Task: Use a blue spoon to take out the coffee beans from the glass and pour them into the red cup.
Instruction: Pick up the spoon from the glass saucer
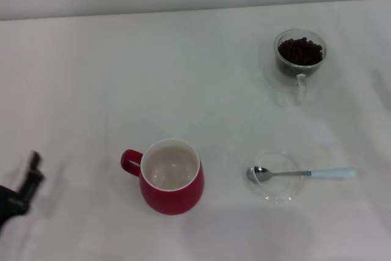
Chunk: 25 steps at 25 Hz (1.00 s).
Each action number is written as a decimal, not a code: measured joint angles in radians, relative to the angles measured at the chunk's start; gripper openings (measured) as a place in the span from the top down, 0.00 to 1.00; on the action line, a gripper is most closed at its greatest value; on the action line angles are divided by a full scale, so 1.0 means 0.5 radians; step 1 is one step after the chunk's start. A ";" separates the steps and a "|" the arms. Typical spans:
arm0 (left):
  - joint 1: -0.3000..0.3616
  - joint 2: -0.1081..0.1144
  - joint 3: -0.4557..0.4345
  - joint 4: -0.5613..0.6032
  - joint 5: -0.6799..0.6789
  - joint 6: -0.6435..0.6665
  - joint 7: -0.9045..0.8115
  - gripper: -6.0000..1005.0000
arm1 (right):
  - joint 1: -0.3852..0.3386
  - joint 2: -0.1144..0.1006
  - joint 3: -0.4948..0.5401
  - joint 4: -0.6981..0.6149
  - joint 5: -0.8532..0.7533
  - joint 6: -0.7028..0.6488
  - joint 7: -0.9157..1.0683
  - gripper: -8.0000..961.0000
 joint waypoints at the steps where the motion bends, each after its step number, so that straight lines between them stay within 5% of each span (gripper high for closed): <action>1: -0.010 0.000 -0.001 -0.001 -0.072 0.009 -0.037 0.20 | -0.039 -0.001 -0.009 -0.014 -0.006 -0.001 0.080 0.11; 14: -0.245 -0.009 -0.007 0.019 -0.666 -0.005 -0.196 0.20 | -0.477 -0.025 -0.109 -0.052 -0.032 -0.271 0.795 0.11; 25: -0.357 -0.002 -0.006 -0.002 -0.731 -0.087 -0.323 0.21 | -0.563 -0.030 -0.502 -0.031 -0.050 -0.261 0.888 0.11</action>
